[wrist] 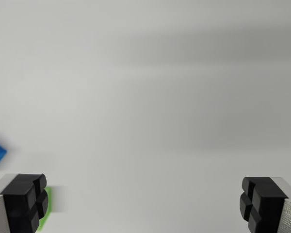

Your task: Stack cube

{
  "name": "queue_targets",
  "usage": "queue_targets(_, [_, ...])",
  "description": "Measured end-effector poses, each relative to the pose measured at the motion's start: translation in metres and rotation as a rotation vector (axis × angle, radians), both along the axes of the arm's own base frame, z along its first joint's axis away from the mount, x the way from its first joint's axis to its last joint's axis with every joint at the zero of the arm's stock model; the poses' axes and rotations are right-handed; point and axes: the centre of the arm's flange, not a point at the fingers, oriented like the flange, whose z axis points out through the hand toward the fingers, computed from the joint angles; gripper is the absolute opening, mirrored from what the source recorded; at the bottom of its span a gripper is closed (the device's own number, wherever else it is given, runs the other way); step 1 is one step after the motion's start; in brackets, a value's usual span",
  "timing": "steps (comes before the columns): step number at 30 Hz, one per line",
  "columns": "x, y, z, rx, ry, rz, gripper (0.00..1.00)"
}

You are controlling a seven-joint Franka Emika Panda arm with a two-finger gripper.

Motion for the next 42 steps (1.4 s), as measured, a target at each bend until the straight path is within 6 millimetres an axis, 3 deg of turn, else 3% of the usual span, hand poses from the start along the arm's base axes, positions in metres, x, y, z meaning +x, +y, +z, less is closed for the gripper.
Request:
queue_targets(22, [-0.023, 0.027, -0.023, 0.005, 0.007, -0.001, 1.0])
queue_targets(42, [-0.057, 0.066, -0.055, 0.01, 0.017, -0.002, 1.0])
